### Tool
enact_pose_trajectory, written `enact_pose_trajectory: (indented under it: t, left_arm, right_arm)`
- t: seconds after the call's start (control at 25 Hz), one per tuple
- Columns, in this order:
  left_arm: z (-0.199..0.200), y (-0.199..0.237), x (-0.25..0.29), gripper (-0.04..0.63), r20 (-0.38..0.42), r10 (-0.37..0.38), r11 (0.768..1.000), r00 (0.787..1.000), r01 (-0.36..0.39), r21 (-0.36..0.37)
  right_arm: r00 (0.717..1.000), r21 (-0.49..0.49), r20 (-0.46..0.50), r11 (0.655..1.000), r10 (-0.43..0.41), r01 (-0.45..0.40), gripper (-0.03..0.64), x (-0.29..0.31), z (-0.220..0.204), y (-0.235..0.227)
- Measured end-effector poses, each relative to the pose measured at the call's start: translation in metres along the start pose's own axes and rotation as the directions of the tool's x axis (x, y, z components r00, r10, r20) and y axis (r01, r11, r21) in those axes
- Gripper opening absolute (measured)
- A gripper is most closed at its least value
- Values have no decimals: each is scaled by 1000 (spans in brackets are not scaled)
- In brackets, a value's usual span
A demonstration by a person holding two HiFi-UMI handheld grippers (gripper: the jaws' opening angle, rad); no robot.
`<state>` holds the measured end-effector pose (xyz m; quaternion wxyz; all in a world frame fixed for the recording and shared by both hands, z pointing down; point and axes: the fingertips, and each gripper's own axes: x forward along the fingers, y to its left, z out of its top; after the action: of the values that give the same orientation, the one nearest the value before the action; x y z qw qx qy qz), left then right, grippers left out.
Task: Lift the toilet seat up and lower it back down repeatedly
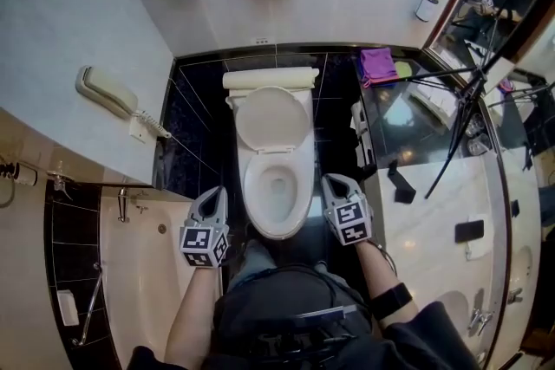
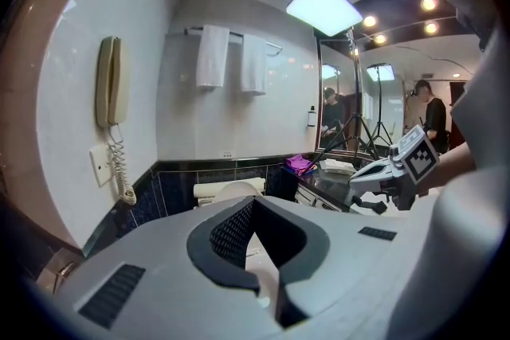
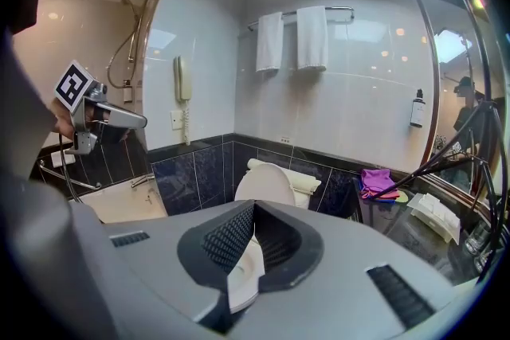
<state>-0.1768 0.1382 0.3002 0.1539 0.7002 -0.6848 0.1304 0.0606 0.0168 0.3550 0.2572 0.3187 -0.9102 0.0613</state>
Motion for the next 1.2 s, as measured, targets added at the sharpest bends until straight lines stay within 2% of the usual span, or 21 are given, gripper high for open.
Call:
enact_pose_trajectory:
  t: [0.2, 0.52, 0.72, 0.92, 1.0, 1.12, 1.2]
  left_arm:
    - [0, -1, 1, 0, 3, 22, 1000, 1000, -22, 11]
    - [2, 1, 7, 0, 15, 28, 999, 999, -29, 33]
    - [-9, 8, 21, 0, -5, 12, 998, 1000, -11, 59]
    - [-29, 9, 43, 0, -45, -9, 998, 999, 11, 55]
    - [-37, 5, 53, 0, -56, -29, 996, 998, 33, 81]
    - [-53, 1, 69, 0, -69, -67, 987, 995, 76, 144]
    - [-67, 4, 82, 0, -63, -75, 985, 995, 83, 154]
  right_arm:
    - [1000, -17, -3, 1000, 8, -8, 18, 0, -1, 3]
    - [1000, 22, -11, 1000, -3, 3, 23, 12, -8, 0]
    - [999, 84, -38, 996, 10, -7, 94, 33, -26, -3]
    - [995, 208, -95, 978, 40, -20, 181, 56, -74, -7]
    - [991, 268, -130, 963, 45, -9, 183, 65, -97, -8]
    - [981, 386, -185, 922, 57, 20, 181, 83, -140, -7]
    - [972, 447, -223, 894, 68, 40, 181, 97, -173, -7]
